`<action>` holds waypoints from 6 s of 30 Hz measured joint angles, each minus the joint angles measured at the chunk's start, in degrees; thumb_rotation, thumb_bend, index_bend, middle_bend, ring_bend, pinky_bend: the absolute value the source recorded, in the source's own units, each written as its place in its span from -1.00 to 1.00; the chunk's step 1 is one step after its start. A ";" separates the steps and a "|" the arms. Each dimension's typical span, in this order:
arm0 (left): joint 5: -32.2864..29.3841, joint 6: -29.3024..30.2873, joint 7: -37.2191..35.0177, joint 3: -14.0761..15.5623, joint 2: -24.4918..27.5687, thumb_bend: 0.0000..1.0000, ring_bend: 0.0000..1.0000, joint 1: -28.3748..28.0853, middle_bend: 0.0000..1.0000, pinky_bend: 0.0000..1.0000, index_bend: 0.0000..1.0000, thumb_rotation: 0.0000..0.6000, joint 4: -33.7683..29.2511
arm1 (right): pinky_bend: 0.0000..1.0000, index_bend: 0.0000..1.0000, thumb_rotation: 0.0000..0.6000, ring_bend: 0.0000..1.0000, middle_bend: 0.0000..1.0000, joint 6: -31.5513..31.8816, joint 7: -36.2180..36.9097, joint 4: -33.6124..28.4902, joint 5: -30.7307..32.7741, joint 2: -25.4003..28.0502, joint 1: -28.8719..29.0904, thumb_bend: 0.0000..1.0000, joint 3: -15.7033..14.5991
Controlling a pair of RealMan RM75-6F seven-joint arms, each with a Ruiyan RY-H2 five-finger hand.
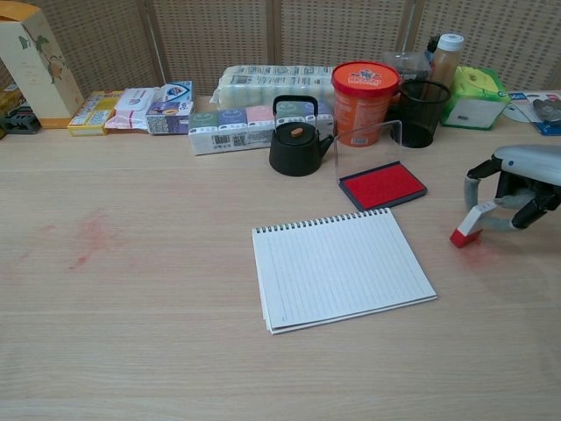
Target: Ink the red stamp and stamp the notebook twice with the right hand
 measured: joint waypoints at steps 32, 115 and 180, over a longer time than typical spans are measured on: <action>0.83 -0.16 -1.14 0.42 0.42 -1.00 -1.00 -0.03 -1.00 -0.98 -1.00 1.00 -0.06 | 1.00 0.26 1.00 0.98 1.00 4.05 -22.41 -10.53 2.67 1.46 1.47 -0.13 3.47; -1.72 -4.58 -10.04 0.12 2.57 -1.00 -1.00 -2.20 -1.00 -0.98 -1.00 1.00 2.47 | 1.00 0.32 1.00 0.97 1.00 6.81 -70.23 0.96 67.79 -21.76 29.40 -0.09 18.39; 2.39 -2.59 -11.38 1.57 3.08 -1.00 -1.00 -1.50 -1.00 -0.98 -1.00 1.00 2.34 | 1.00 0.38 1.00 0.97 1.00 27.32 -73.95 -35.47 58.33 -14.04 27.06 -0.05 9.38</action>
